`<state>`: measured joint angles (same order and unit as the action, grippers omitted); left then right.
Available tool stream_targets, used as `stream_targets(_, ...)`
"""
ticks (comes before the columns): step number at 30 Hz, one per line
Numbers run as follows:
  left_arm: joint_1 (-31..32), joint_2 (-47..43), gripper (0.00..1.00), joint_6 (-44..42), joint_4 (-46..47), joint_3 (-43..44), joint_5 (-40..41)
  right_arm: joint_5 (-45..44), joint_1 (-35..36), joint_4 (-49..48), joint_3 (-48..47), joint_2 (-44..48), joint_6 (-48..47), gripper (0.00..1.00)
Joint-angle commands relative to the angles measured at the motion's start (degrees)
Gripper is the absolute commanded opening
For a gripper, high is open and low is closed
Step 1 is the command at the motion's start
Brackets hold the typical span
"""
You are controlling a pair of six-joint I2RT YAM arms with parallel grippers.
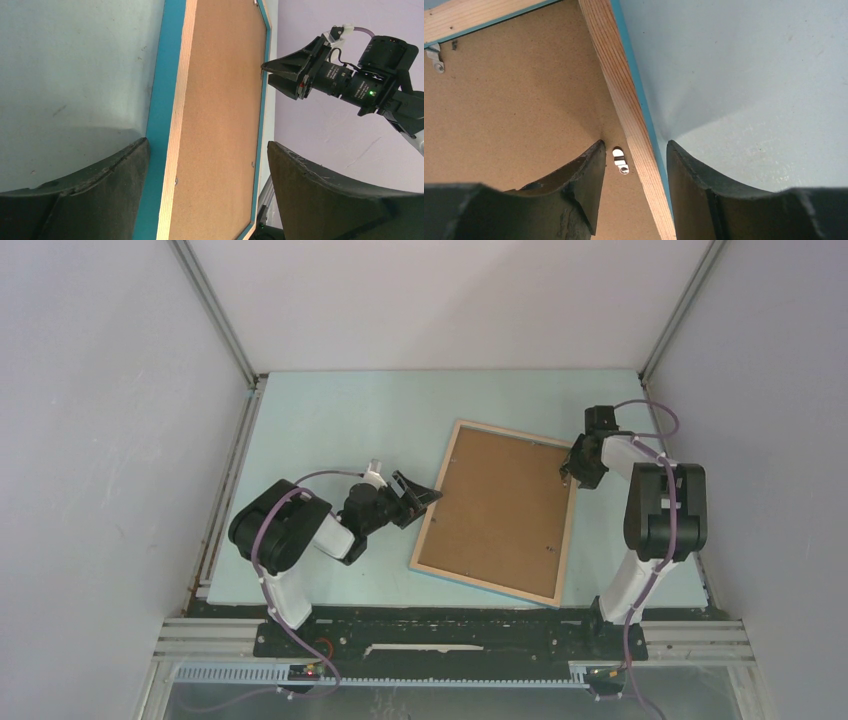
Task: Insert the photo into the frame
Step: Install the photo frame at the center of the board.
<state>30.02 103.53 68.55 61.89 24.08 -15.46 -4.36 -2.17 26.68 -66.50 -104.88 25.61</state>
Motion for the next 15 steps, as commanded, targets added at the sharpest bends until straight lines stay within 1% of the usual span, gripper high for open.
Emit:
stream_targets(1,0.3,-0.6,0.88,0.3,2.4,-1.1,-1.5,-1.5,0.1,2.7,2.0,0.5,-1.5,0.54)
stream_targets(4,0.3,-0.6,0.88,0.2,2.4,-1.2,-1.5,0.7,-0.9,1.8,3.5,1.6,-2.0,0.48)
stream_targets(6,0.3,-0.7,0.88,0.0,2.4,-1.1,-1.6,1.7,-1.3,1.7,4.1,2.1,-2.2,0.47)
stream_targets(15,0.6,-0.9,0.88,-0.4,1.6,-0.9,-1.0,3.8,-1.7,0.6,6.7,4.0,-2.9,0.51)
